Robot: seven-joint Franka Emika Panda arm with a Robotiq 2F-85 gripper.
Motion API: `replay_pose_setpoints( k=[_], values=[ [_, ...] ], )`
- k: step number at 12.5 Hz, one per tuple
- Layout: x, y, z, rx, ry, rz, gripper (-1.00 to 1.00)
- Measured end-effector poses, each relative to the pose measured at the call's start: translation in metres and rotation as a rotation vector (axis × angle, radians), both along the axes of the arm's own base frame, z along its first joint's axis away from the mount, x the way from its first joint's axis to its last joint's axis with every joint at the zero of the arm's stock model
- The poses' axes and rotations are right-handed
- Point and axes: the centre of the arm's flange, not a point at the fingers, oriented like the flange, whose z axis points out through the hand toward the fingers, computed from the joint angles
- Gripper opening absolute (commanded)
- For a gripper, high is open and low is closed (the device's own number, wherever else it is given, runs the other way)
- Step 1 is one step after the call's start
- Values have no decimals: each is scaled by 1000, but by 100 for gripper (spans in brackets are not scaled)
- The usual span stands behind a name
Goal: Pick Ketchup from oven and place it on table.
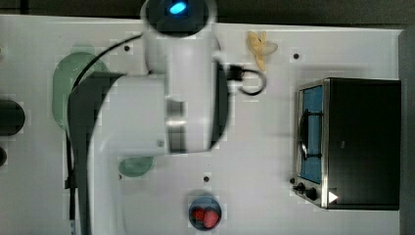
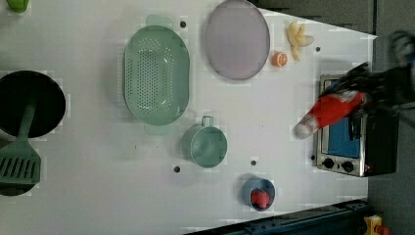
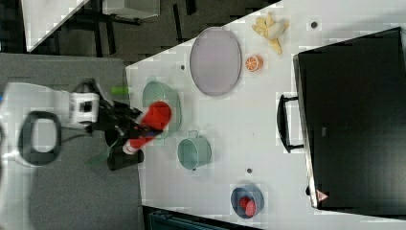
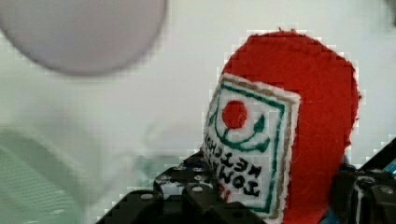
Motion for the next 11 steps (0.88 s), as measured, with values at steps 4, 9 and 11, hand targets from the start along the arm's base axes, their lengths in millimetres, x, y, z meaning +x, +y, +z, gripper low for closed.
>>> replay_pose_setpoints(
  k=[4,9,11],
  values=[
    [-14,-10,-101,-24,-20,-8,27],
    [-51,-84,-216,-51,-21,-127,33],
    [-64,-97,-252,-75,-7,-138,74]
  ],
)
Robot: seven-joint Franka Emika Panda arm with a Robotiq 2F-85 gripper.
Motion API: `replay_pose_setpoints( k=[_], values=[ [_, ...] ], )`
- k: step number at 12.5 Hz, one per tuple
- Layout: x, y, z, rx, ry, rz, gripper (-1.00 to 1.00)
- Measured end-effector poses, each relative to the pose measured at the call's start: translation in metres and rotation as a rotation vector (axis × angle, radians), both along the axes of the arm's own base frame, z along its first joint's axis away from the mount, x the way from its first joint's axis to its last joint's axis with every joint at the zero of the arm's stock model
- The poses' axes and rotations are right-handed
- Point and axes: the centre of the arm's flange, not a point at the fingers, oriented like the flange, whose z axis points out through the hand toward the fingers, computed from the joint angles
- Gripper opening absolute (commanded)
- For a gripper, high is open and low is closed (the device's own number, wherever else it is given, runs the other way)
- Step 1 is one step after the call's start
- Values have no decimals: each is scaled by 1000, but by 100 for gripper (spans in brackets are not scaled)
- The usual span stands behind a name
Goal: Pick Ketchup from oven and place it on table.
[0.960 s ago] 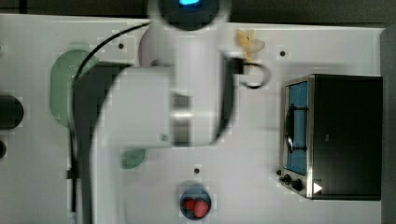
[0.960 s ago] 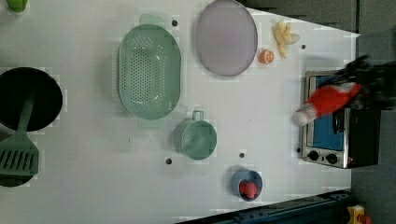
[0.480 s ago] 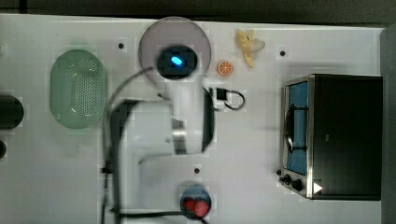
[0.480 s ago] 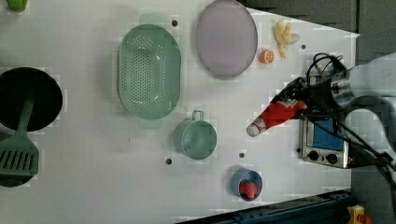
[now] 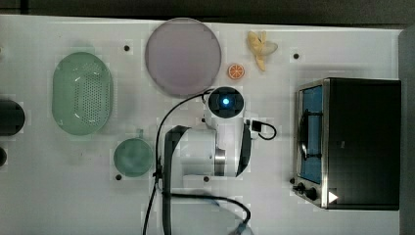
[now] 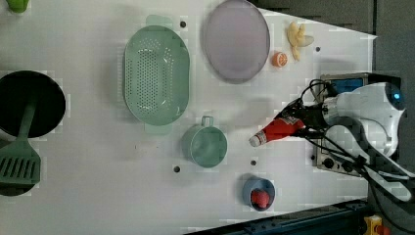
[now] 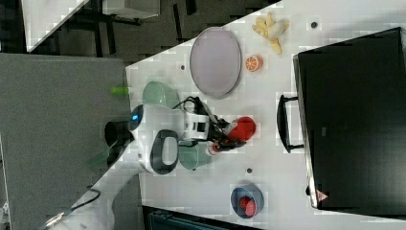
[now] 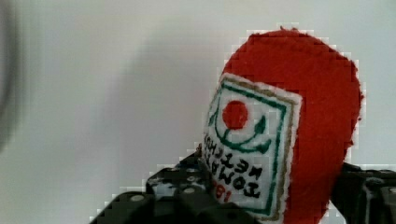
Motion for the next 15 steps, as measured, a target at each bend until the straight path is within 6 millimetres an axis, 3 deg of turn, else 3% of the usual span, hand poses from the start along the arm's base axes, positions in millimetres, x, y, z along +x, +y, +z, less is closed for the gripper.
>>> replay_pose_setpoints(
  k=[1,4,7,8,10,13,15],
  values=[
    [-2,-3,-15,-11,25,-5,96],
    [-5,12,-37,-3,10,19,100],
    [3,32,-9,7,-56,48,100],
    [8,35,13,9,-94,42,100],
    [19,41,76,36,-144,21,100],
    [36,43,216,53,-240,21,100],
    [33,35,318,67,-330,12,100]
  ],
)
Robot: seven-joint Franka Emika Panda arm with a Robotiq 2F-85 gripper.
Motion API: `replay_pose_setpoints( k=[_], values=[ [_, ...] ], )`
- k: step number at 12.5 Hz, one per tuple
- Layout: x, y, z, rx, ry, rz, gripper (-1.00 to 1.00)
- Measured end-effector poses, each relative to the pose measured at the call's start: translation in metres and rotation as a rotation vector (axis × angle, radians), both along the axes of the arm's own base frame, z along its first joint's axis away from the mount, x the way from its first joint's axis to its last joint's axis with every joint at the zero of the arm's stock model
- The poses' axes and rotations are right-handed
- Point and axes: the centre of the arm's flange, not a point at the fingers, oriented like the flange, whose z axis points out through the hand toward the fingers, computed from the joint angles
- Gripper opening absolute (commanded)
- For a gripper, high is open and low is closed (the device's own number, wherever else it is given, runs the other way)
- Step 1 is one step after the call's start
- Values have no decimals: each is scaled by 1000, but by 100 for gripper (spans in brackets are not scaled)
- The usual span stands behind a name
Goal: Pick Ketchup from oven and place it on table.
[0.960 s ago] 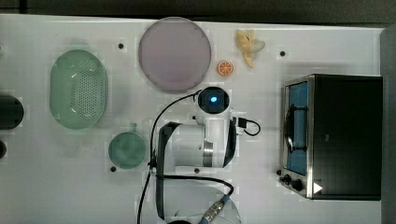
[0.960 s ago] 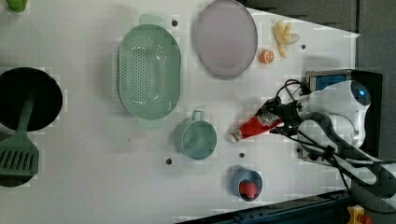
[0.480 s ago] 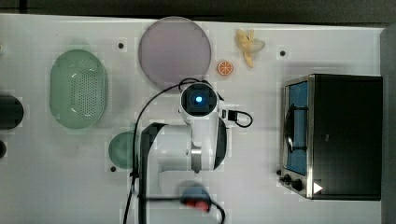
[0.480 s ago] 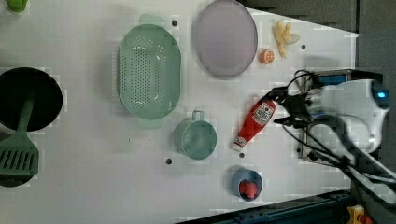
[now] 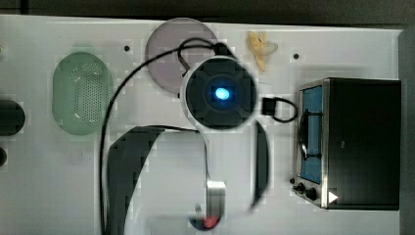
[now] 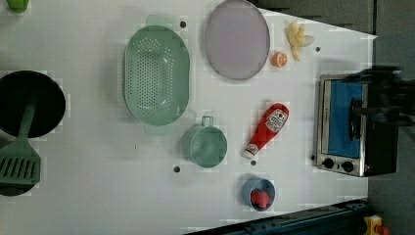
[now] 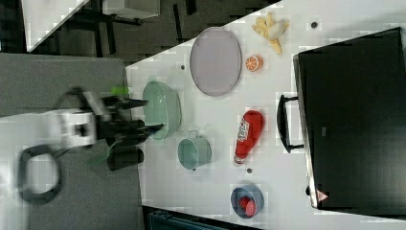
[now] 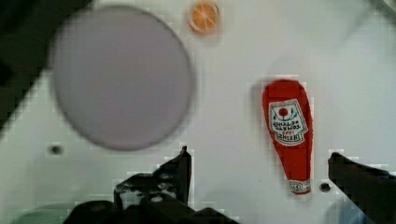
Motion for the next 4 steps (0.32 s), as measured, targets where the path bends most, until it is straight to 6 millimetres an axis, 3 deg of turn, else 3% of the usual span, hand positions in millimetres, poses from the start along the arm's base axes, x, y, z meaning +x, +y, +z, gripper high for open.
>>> replay_pose_setpoints(
  k=[2,4],
  values=[
    [-3,-20,90,18,-102,-34,100],
    [-15,-37,137,-13,-97,-56,100]
  ],
)
